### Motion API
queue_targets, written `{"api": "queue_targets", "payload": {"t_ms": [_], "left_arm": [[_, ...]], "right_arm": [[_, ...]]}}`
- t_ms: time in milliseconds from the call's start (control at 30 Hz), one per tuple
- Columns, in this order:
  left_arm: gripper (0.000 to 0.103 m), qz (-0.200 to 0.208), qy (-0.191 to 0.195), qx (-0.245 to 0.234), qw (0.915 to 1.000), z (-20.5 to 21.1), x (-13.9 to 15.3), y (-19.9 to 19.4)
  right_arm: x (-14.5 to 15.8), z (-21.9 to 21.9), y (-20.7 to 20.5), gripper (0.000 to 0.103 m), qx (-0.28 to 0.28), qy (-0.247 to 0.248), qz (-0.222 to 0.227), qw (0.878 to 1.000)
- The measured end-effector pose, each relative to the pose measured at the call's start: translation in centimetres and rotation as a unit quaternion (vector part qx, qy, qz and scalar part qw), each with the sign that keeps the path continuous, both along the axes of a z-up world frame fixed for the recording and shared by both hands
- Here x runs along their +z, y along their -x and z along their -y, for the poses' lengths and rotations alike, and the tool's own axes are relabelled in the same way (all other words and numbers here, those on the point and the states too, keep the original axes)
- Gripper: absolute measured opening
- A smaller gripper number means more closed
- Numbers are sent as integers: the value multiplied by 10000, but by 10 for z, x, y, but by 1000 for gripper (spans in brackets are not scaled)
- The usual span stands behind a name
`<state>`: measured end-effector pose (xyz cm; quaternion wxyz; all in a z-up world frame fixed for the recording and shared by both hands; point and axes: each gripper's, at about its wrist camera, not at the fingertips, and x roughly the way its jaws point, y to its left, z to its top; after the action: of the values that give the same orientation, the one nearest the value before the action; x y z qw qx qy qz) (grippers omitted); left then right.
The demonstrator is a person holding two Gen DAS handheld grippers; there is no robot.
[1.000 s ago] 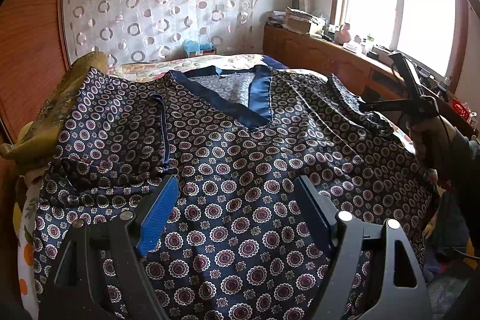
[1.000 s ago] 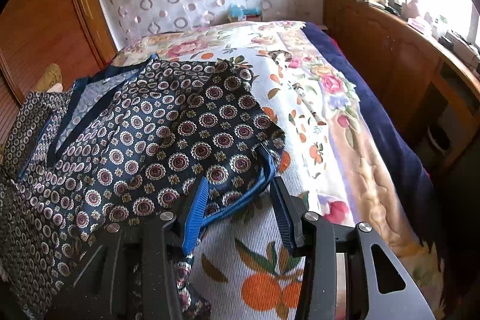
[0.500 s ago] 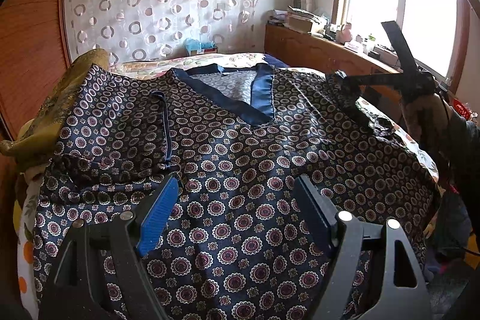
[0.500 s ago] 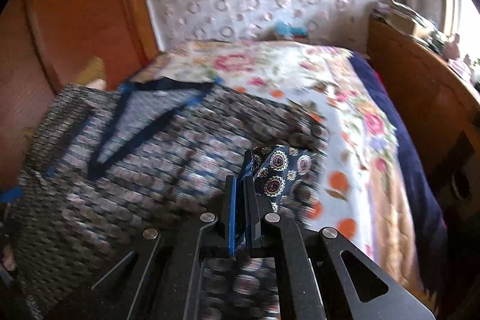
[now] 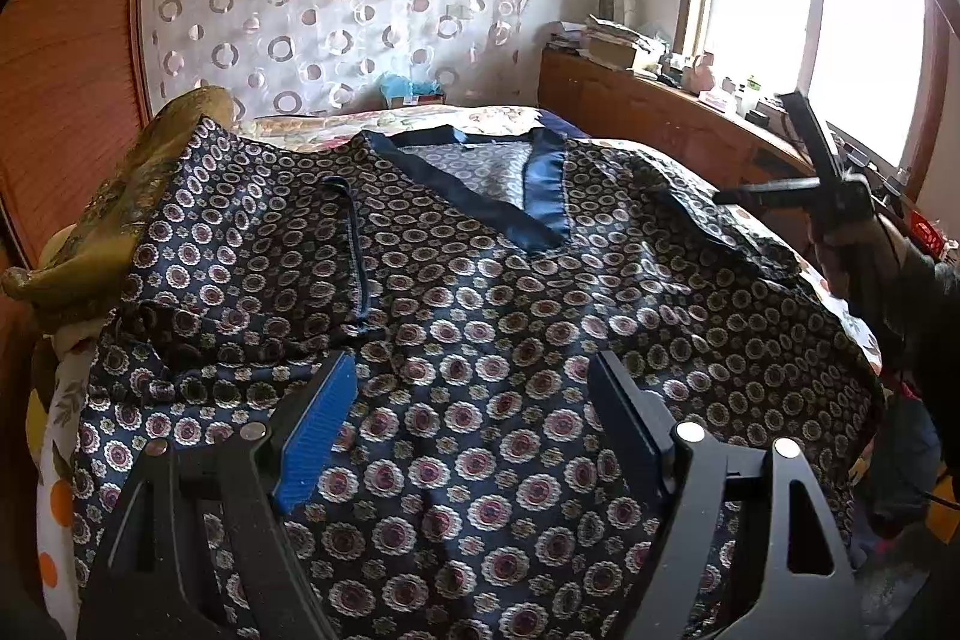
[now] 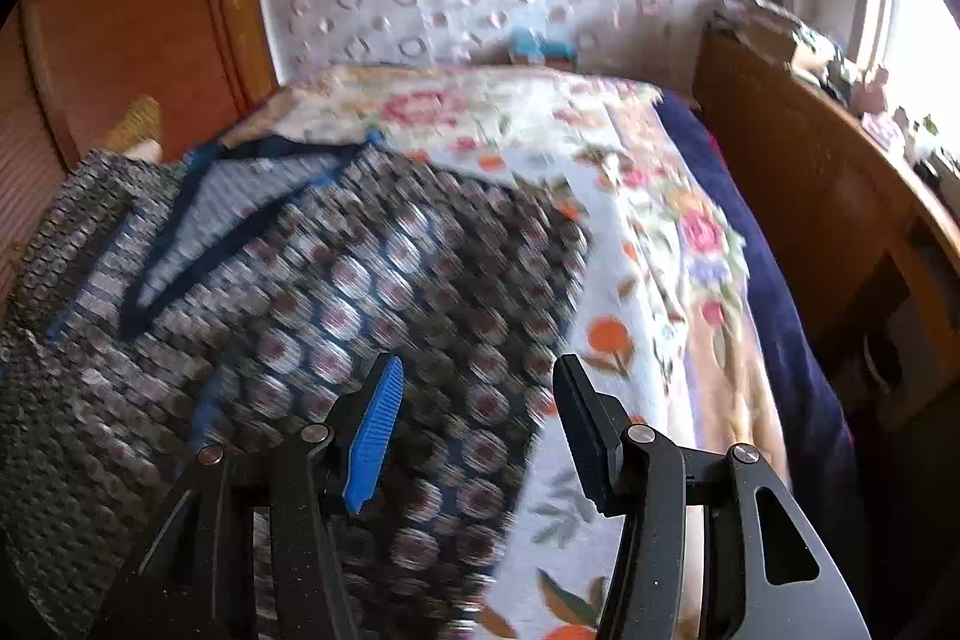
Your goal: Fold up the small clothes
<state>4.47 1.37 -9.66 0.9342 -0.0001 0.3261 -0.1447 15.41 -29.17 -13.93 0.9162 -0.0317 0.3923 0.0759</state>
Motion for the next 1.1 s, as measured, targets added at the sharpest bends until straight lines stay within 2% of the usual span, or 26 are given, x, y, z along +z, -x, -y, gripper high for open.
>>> {"api": "queue_targets", "payload": {"t_ms": [100, 233, 467, 533, 667, 800, 967, 1033, 1100], "left_arm": [[80, 18, -47, 108, 9999, -8, 2, -5], [80, 34, -72, 253, 9996, -22, 5, -12], [80, 101, -333, 479, 9982, -45, 14, -33], [80, 90, -416, 560, 9975, -53, 17, -44], [80, 94, -454, 592, 9972, -63, 24, -59], [80, 71, -456, 562, 9974, -67, 30, -73], [80, 69, -550, 565, 9969, -69, 29, -86], [80, 55, -520, 563, 9970, -69, 30, -90], [80, 60, -509, 545, 9972, -69, 31, -92]], "right_arm": [[-13, 6, -8, 54, -56, 65, -180, 9998], [-14, 9, -11, 54, -43, -27, -130, 9999], [-12, 2, -8, 54, -114, 199, -23, 9997], [-14, 1, -10, 54, -15, 229, 90, 9997], [3, -21, -12, 54, 261, 99, 363, 9990], [14, -50, -24, 54, 634, -106, 412, 9971], [1, -75, -55, 37, 741, 68, 92, 9972], [-5, -73, -65, 4, 671, 98, 22, 9977], [-7, -67, -71, 3, 712, -115, -21, 9974]]}}
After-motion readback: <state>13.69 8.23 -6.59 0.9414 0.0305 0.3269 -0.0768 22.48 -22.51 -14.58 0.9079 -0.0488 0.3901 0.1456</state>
